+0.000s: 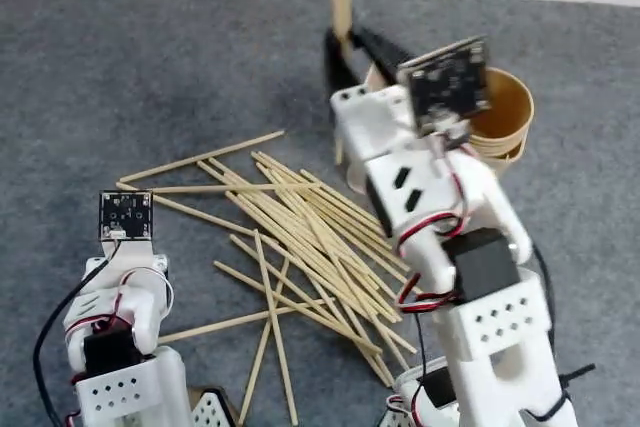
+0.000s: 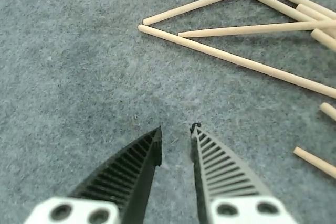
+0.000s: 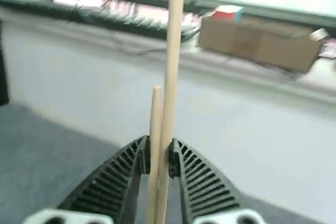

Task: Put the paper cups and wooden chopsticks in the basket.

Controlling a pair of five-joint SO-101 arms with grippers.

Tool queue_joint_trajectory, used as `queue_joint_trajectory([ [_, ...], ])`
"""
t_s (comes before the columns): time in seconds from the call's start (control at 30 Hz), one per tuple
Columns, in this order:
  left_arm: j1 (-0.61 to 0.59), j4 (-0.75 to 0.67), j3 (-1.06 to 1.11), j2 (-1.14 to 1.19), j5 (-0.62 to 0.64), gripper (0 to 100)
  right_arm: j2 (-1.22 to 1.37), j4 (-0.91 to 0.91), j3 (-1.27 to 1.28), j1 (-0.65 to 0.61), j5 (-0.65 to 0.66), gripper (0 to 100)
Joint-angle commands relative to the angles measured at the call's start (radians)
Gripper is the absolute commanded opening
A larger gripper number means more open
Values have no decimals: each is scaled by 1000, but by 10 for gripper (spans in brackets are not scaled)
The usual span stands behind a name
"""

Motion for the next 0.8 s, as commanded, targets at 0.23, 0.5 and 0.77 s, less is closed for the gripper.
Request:
queue_joint_trajectory([
  [0.23,-8,-2,-7,-8,3,109,-12,-260,-107,163,-9,5],
  [0.5,-8,-2,-5,-8,3,109,94,-394,45,239,-9,5],
  [0.77,-8,-2,-5,-8,3,109,119,-409,174,246,-5,5],
])
